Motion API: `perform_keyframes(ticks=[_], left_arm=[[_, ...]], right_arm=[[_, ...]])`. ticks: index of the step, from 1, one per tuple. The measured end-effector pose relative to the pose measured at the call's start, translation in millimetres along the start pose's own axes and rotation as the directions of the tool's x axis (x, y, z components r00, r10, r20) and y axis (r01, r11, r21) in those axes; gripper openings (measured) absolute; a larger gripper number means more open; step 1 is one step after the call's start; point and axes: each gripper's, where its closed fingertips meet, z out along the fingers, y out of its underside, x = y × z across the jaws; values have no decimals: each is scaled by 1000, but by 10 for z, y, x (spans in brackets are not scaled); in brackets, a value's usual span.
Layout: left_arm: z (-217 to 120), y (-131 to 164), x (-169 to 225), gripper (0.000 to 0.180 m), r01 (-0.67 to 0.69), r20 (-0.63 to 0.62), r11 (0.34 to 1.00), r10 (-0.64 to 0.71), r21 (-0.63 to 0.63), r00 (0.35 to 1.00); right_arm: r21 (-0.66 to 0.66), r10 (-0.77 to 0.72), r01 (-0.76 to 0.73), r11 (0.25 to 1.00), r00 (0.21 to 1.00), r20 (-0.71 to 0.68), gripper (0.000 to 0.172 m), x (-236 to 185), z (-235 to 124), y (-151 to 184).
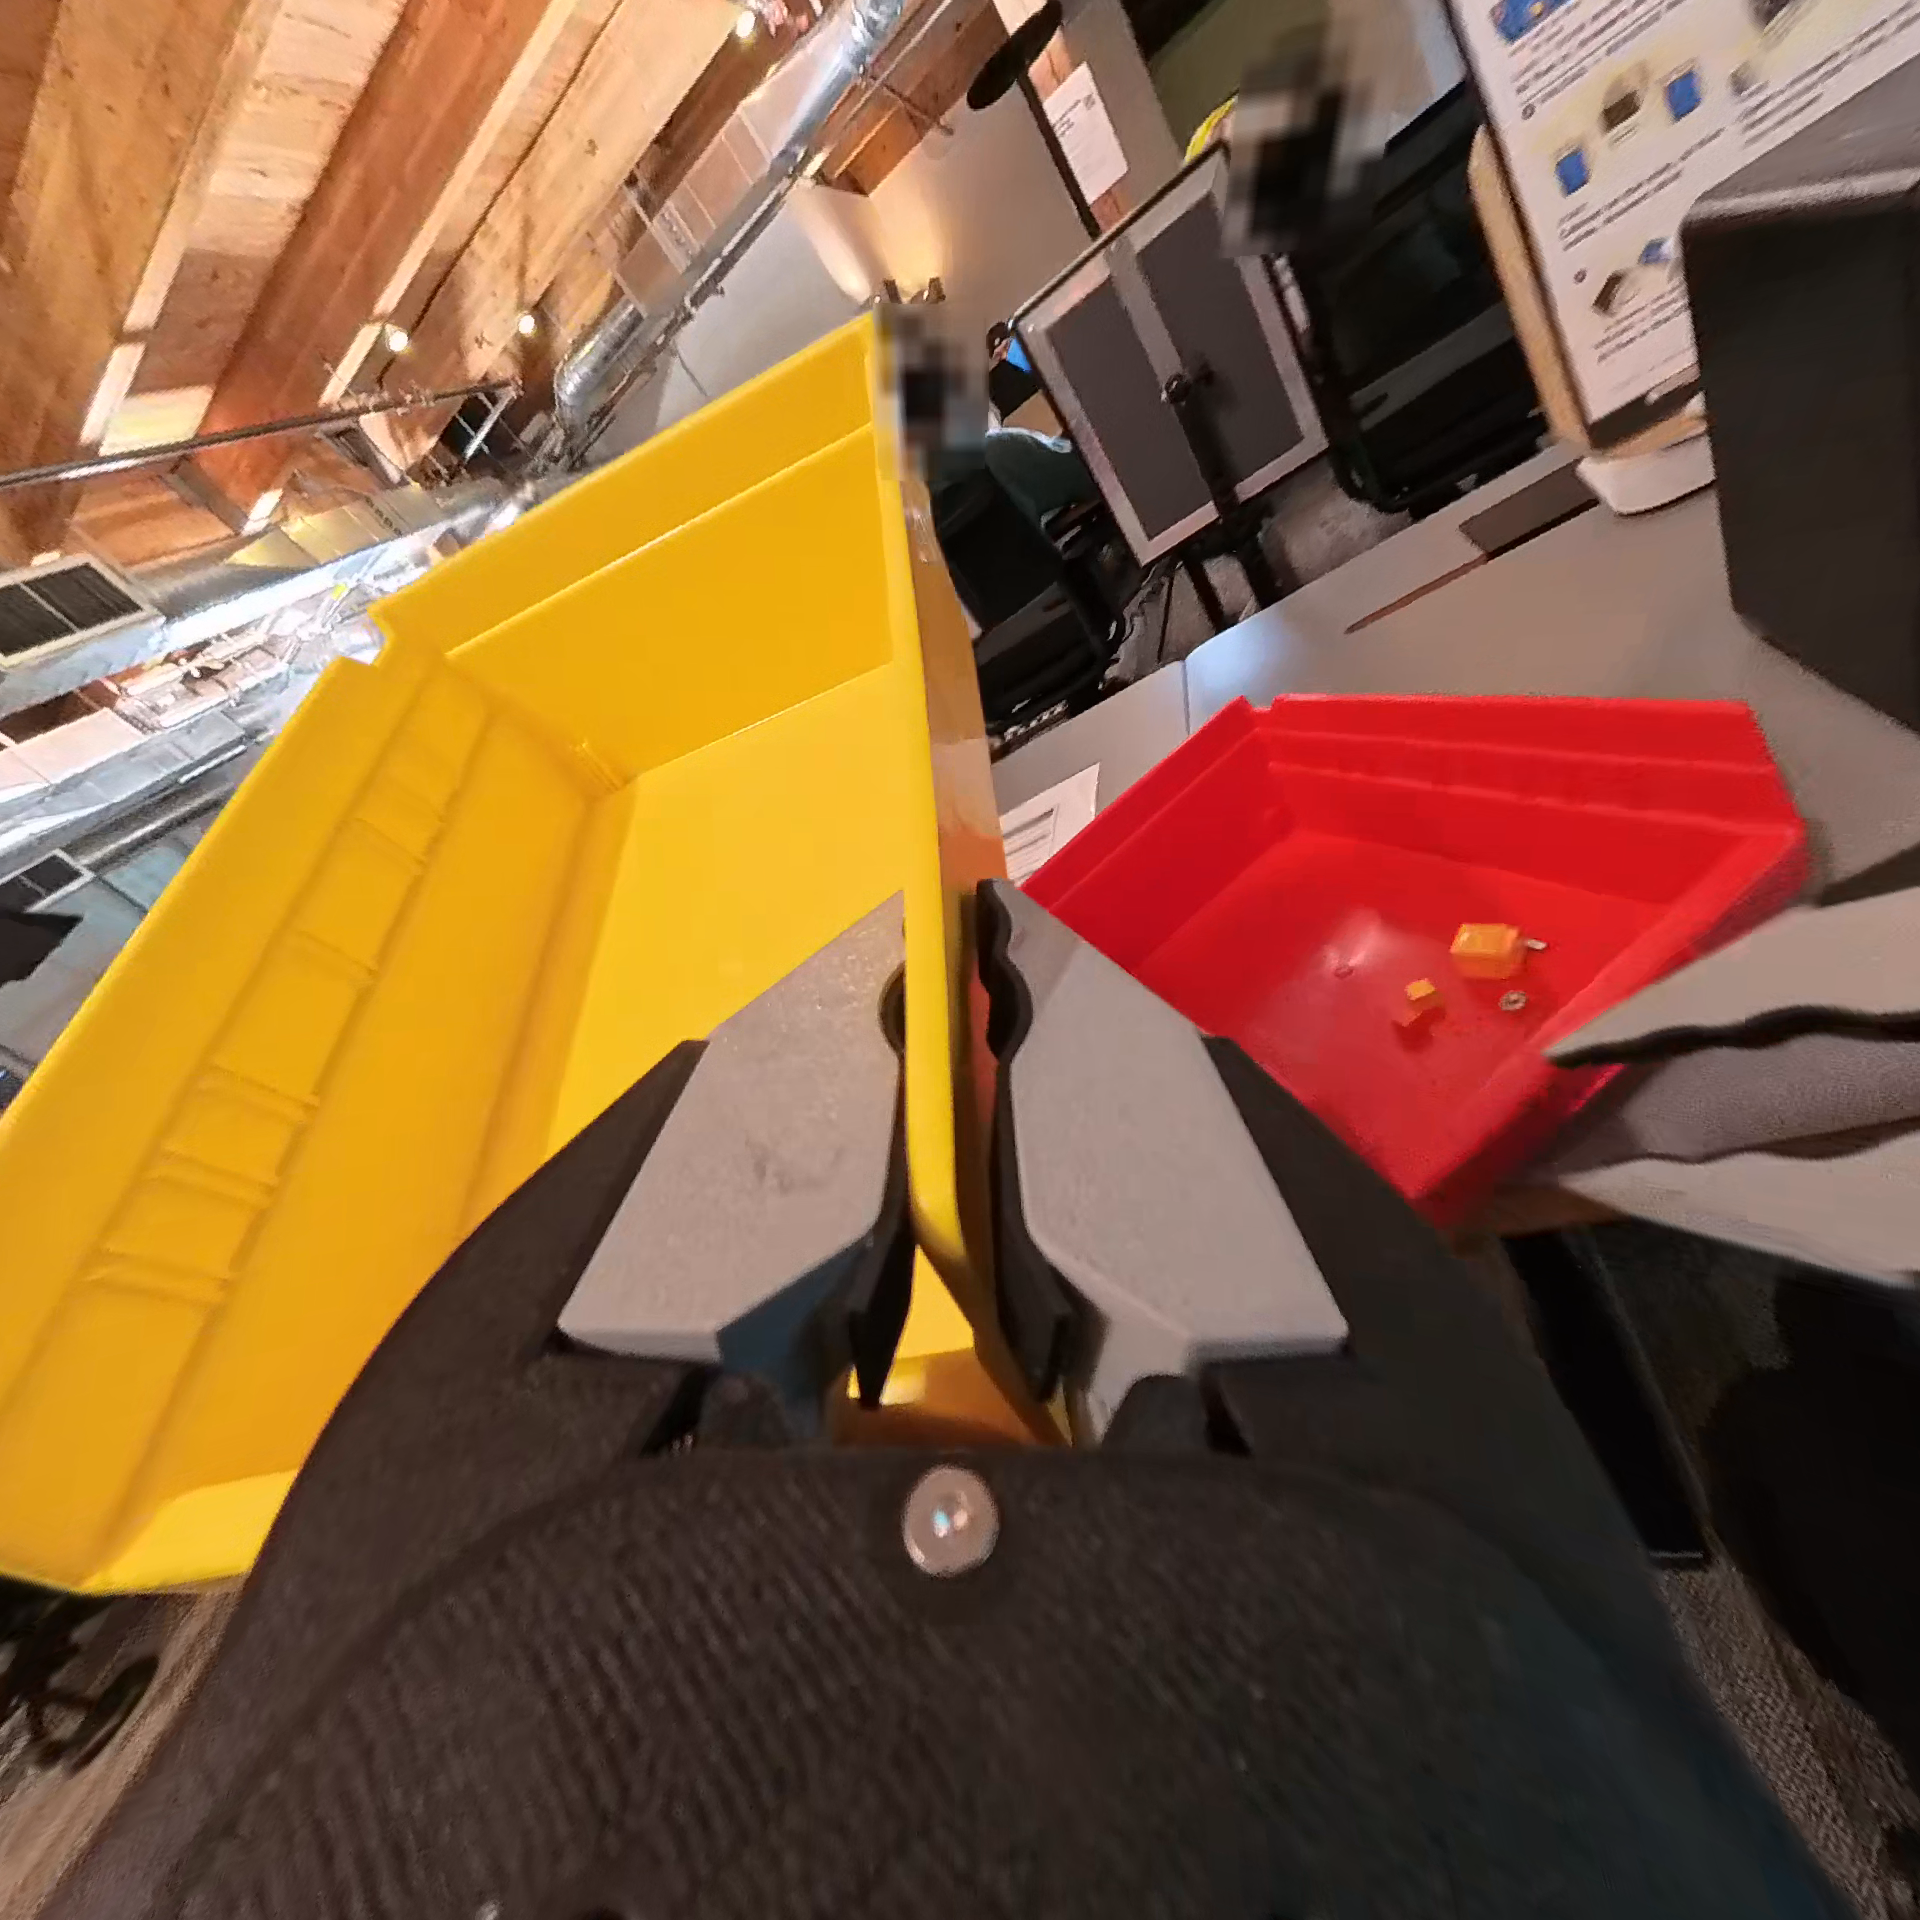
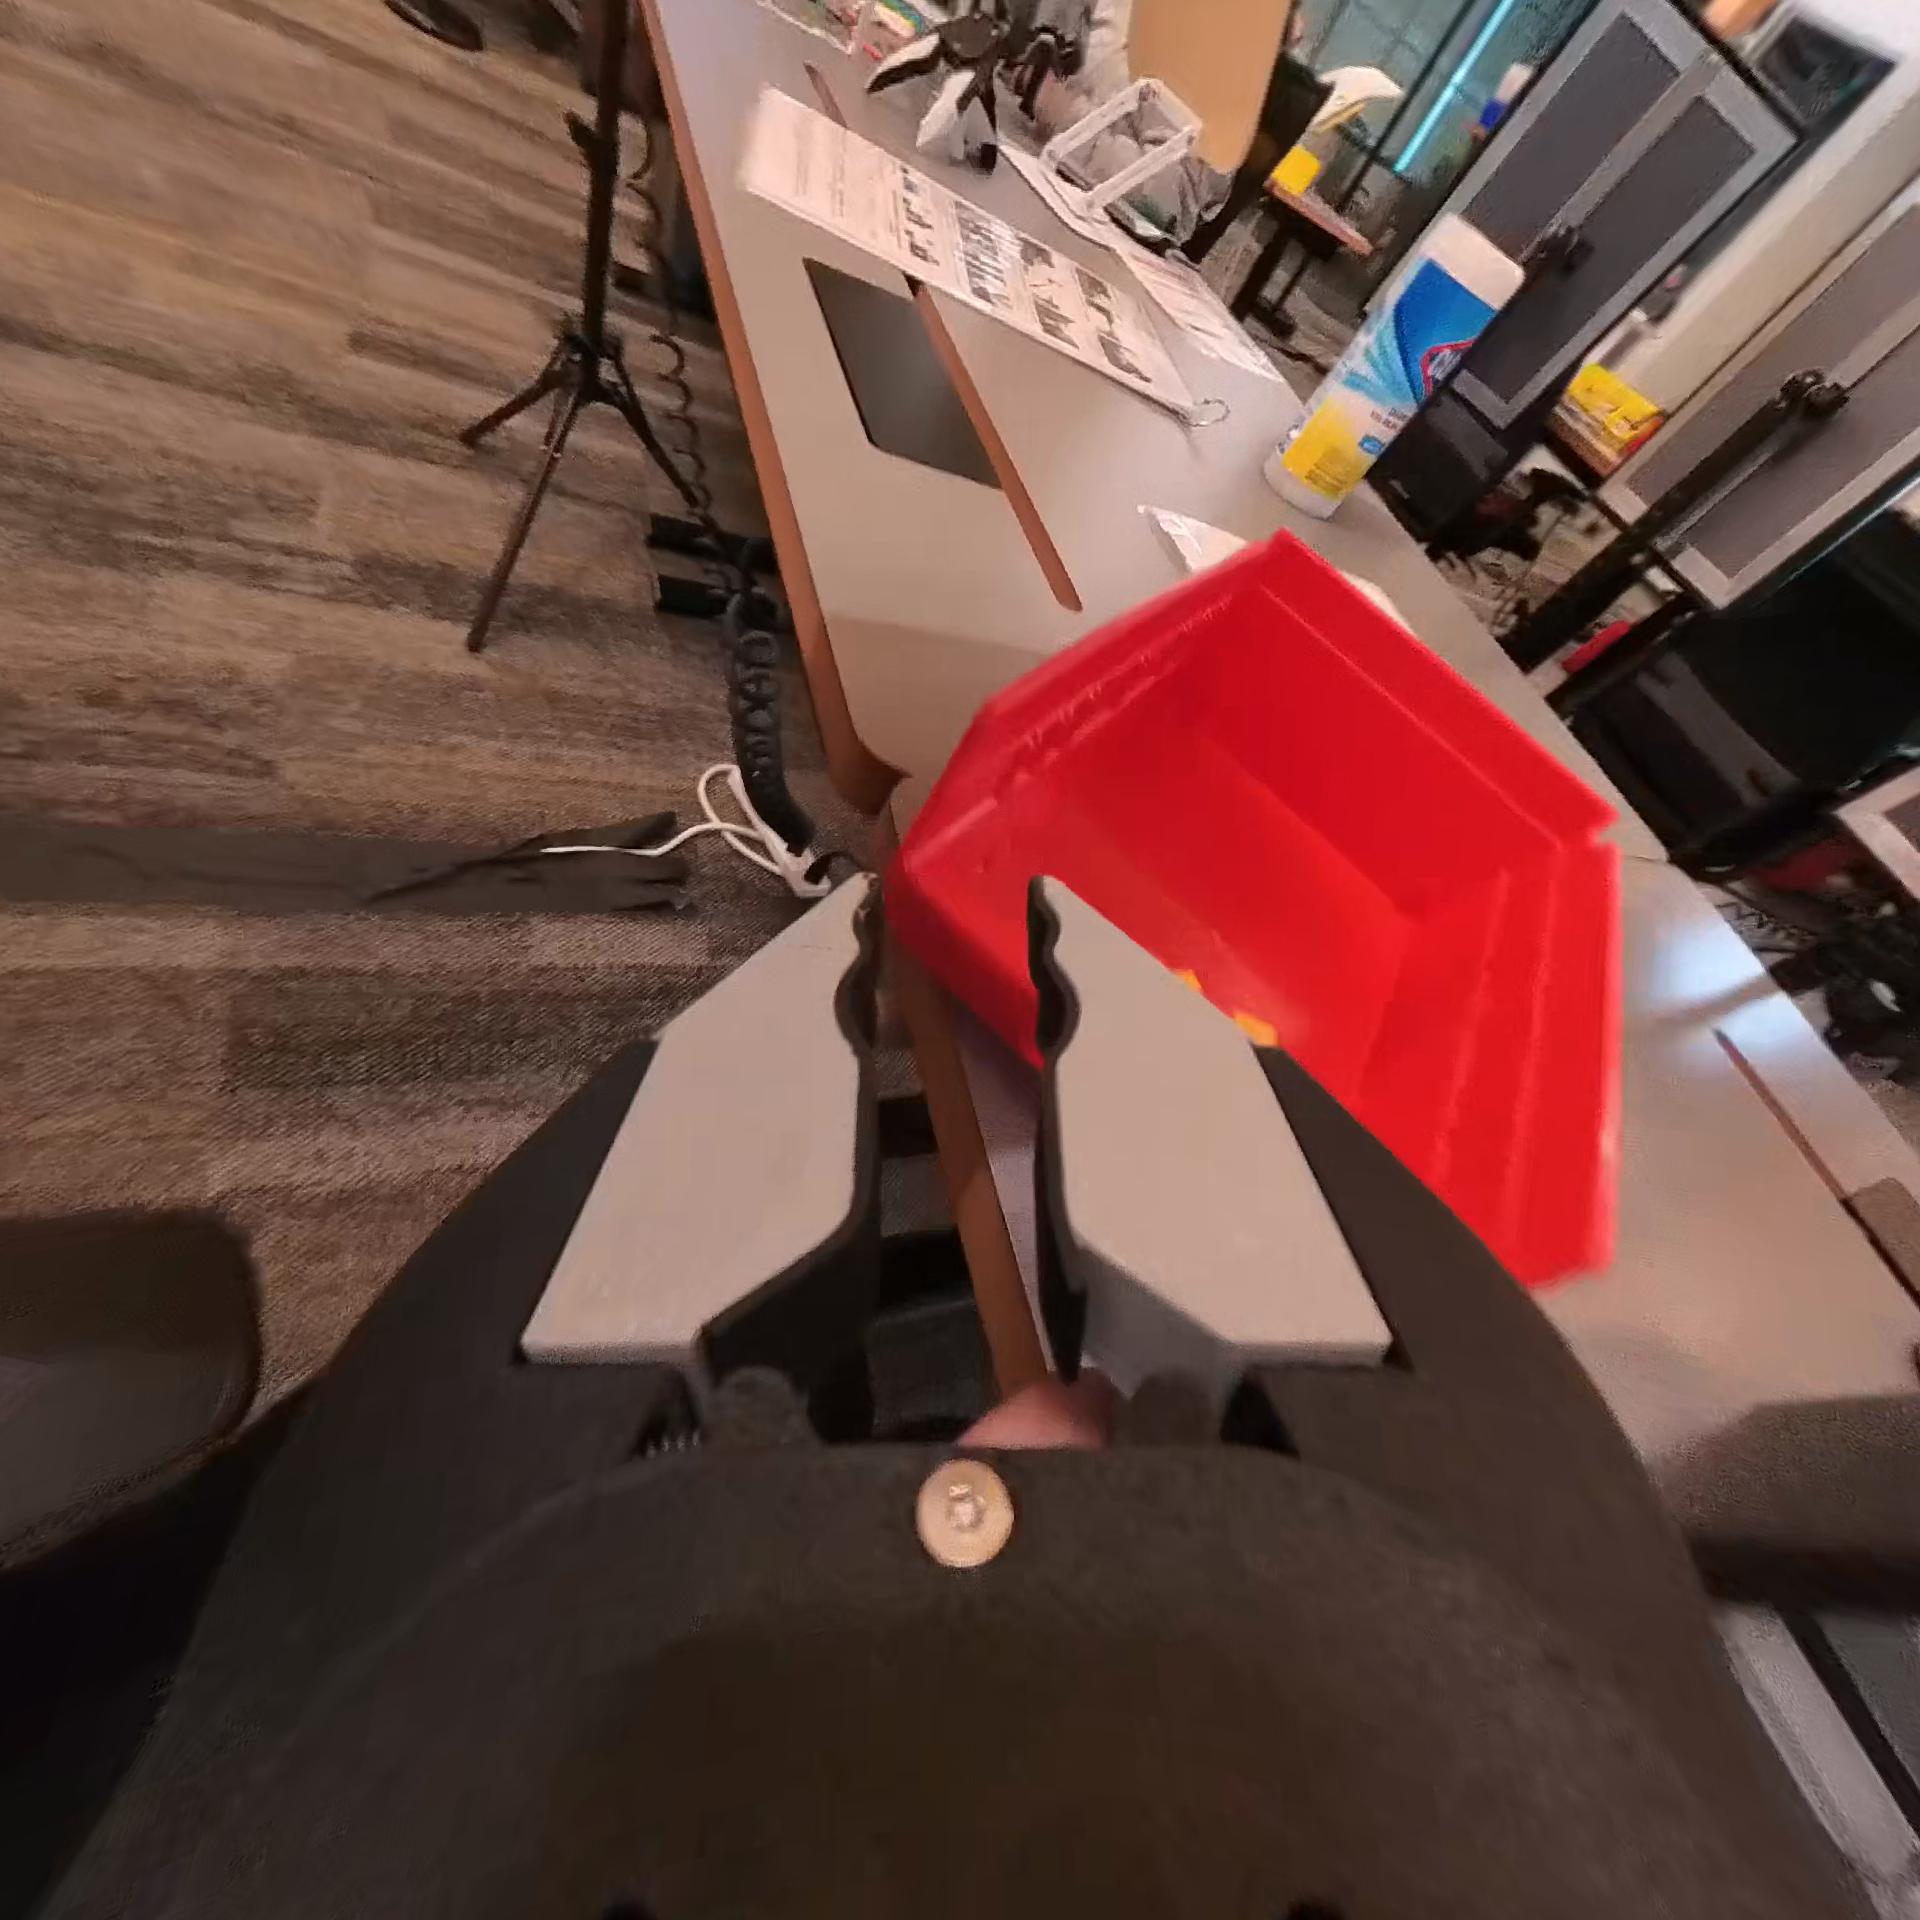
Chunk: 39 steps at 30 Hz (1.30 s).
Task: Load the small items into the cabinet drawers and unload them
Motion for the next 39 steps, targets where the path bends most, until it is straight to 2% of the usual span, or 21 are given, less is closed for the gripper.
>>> perform_keyframes(ticks=[4, 8, 14, 16, 19, 22, 25, 28, 31, 36, 39], left_arm=[[-120, -401, 253, 4, -10, -44, 995, 14, 101, 999], [-302, -1014, 672, 4, -31, -102, 967, 58, 251, 993], [-578, -2029, 1762, 5, 5, -307, 874, 166, 486, 937], [-681, -2306, 2248, 5, 43, -399, 841, 210, 539, 892], [-884, -2631, 3053, 5, 123, -548, 807, 271, 577, 792], [-1147, -2821, 3867, 6, 196, -680, 795, 329, 574, 655], [-1397, -2892, 4590, 5, 242, -772, 801, 372, 547, 514], [-1486, -2866, 5211, 5, 238, -816, 819, 399, 522, 418], [-1389, -2790, 5722, 5, 202, -844, 855, 383, 478, 376], [-1106, -2699, 6427, 6, 176, -894, 915, 289, 364, 343], [-812, -2690, 6773, 12, 207, -898, 927, 217, 313, 383]], right_arm=[[-12, 73, -72, 997, 997, 37, 21, 301, -863, 316], [-15, 235, -235, 972, 972, -22, 20, 756, -1793, 731], [-13, 365, -378, 926, 900, -237, 21, 1278, -3208, 1416], [7, 394, -413, 911, 863, -316, 21, 1381, -3674, 1595], [45, 422, -450, 892, 791, -444, 21, 1522, -4357, 1828], [102, 469, -497, 862, 704, -532, 21, 1604, -4959, 2028], [162, 513, -539, 827, 603, -611, 20, 1662, -5477, 2257], [208, 563, -591, 780, 515, -647, 20, 1687, -5800, 2520], [242, 615, -641, 729, 457, -643, 21, 1701, -5886, 2756], [210, 623, -694, 688, 419, -660, 24, 1765, -5761, 3111], [174, 620, -732, 658, 397, -677, 25, 1894, -5642, 3364]])
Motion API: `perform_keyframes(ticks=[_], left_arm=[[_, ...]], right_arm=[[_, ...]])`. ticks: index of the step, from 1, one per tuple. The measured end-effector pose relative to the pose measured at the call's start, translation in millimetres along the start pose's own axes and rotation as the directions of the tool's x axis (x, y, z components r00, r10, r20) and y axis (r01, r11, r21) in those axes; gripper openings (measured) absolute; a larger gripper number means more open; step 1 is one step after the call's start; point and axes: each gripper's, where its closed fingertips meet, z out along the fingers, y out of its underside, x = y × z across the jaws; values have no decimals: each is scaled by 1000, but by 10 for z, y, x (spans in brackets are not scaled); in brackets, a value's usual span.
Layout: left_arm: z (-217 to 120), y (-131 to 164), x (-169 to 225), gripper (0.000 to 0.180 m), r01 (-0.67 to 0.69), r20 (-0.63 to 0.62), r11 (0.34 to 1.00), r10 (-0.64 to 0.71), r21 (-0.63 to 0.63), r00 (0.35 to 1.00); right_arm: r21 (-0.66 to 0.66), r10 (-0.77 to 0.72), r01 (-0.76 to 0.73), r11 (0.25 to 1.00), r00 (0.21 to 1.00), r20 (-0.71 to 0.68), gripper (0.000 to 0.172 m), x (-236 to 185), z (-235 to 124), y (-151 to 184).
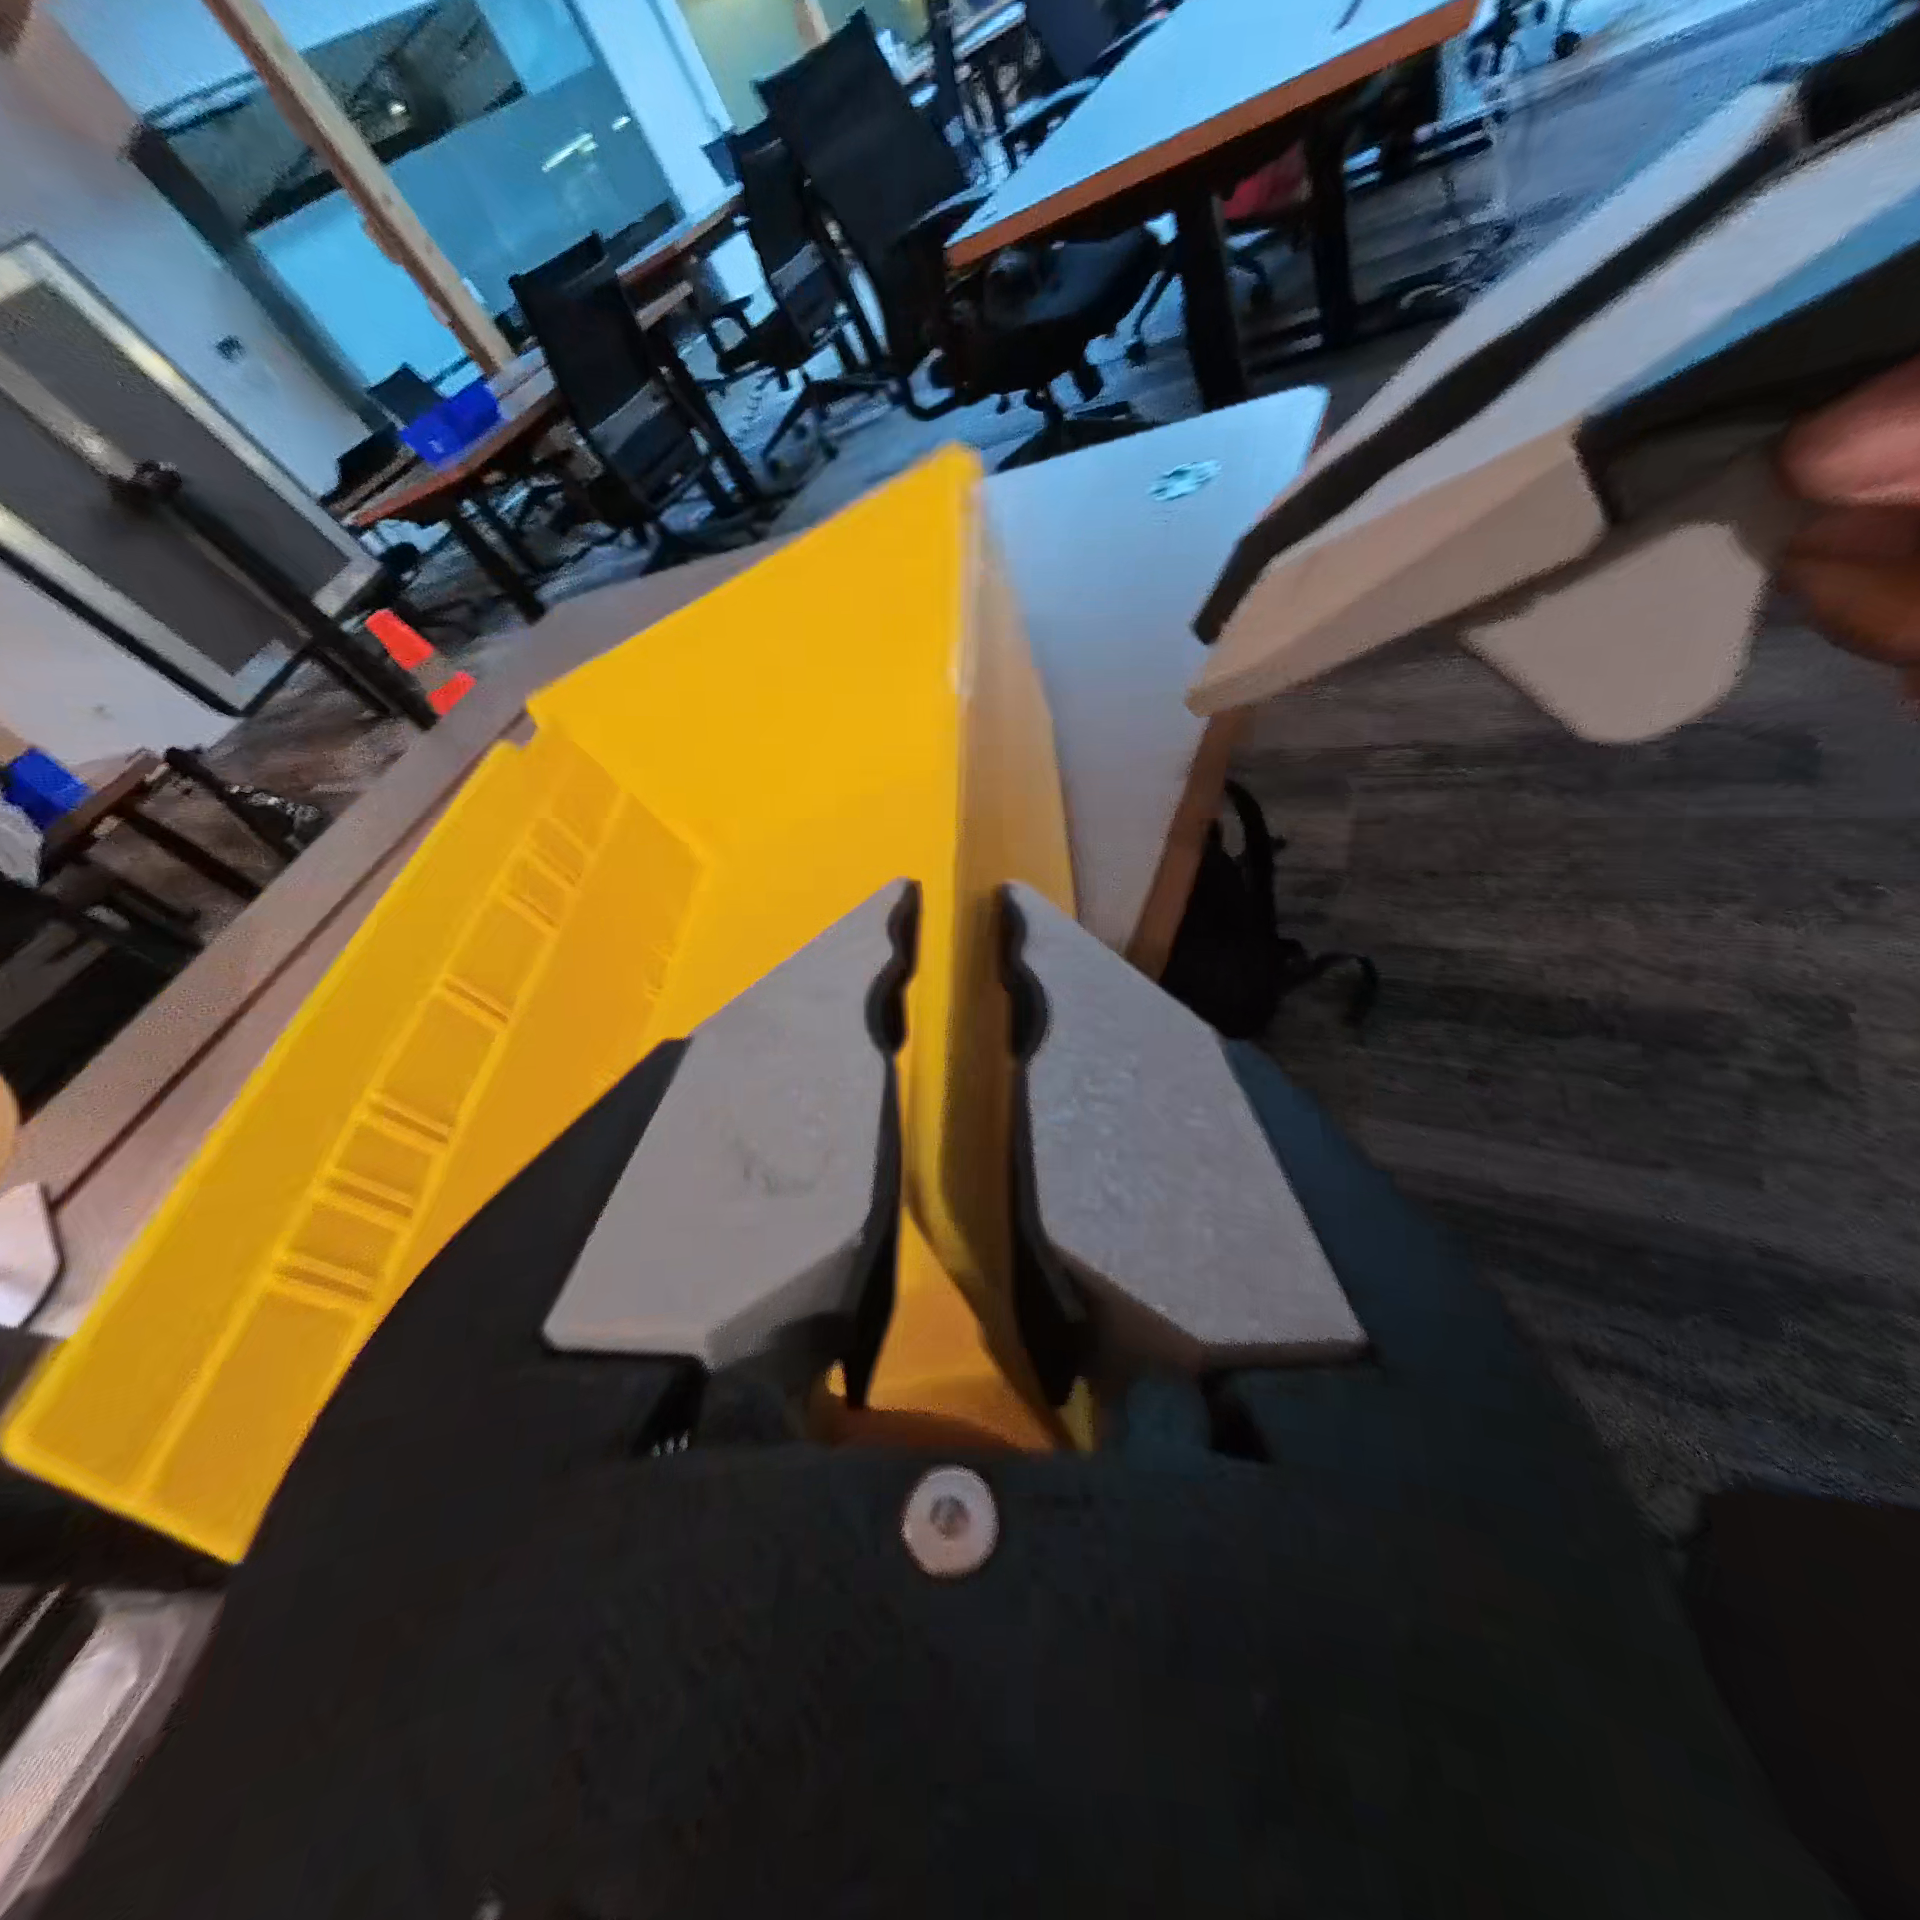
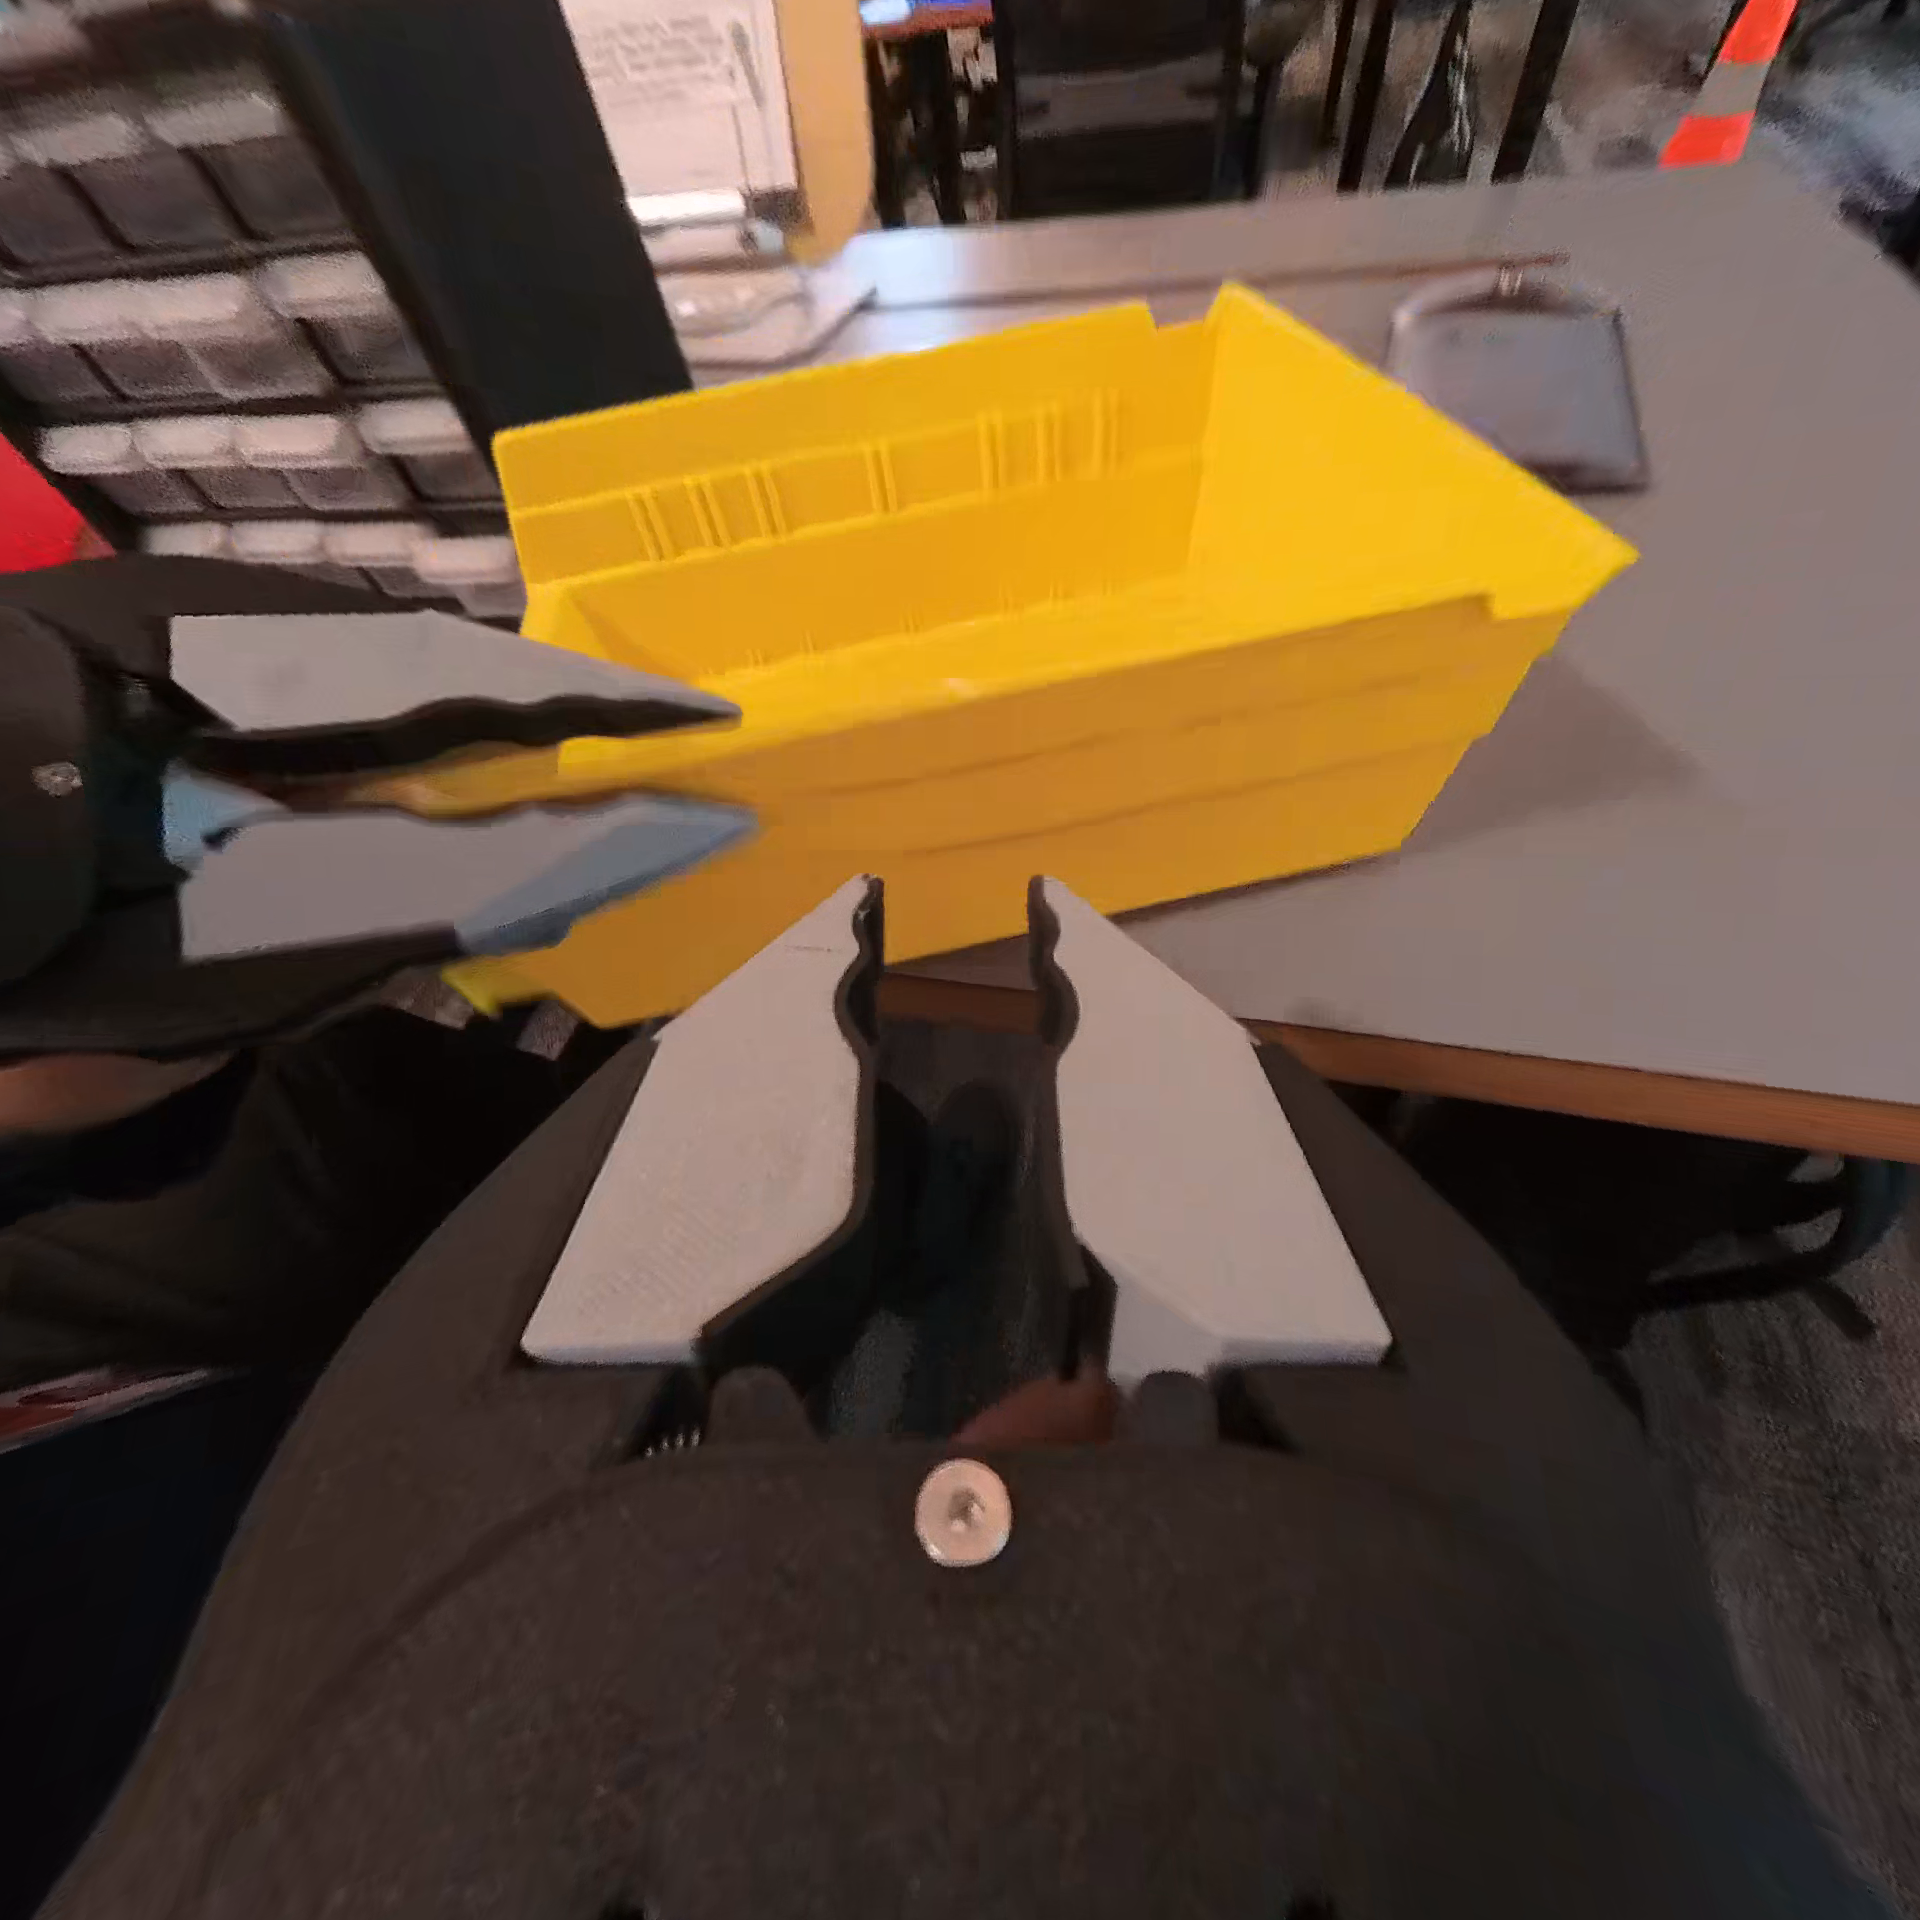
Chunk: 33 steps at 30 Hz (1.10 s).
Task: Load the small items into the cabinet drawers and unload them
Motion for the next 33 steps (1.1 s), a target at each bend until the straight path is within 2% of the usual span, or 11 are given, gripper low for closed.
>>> perform_keyframes(ticks=[1, 2, 4, 5, 12, 15, 19, 21, 25, 32, 33], left_arm=[[103, 86, 18, 20, 12, -23, 999, -13, -30, 1000], [159, 140, 24, 10, 28, -28, 998, -30, -56, 999], [87, 180, 57, 50, 10, -54, 995, -16, -100, 998], [-23, 179, 44, 56, -7, -53, 996, 2, -93, 999], [-1321, 476, -301, 69, 259, -172, 960, -274, -106, 946], [-1960, 739, -770, 67, 373, -81, 923, -380, -91, 921], [-2748, 1245, -1525, 65, 458, 199, 886, -439, -65, 876], [-3077, 1537, -1847, 66, 478, 340, 876, -430, -69, 836], [-3623, 2242, -2440, 68, 513, 610, 849, -342, -125, 715], [-4198, 3050, -2815, 85, 549, 779, 789, -152, -275, 609], [-4272, 3115, -2857, 89, 551, 784, 786, -144, -281, 604]], right_arm=[[-33, 14, -14, 999, 1000, -5, 28, 35, 87, 47], [-64, 21, -21, 998, 1000, -6, 30, 50, 160, 88], [-86, 17, -18, 996, 1000, -11, 31, 28, 250, 110], [-85, 10, -11, 996, 1000, -12, 32, -6, 272, 101], [-2, -80, 81, 997, 993, 83, 38, -658, 297, -205], [52, -94, 83, 995, 956, 279, 35, -1250, 342, -331], [-30, -1, 21, 999, 841, 541, 38, -1895, 576, -244], [-76, -4, 44, 996, 888, 460, 34, -1822, 837, -142], [-160, -88, 138, 977, 954, 287, 0, -1462, 1064, 75], [-259, -209, 172, 951, 970, -126, 1, -199, 949, 107], [-270, -208, 156, 950, 962, -176, 11, -15, 947, 117]])
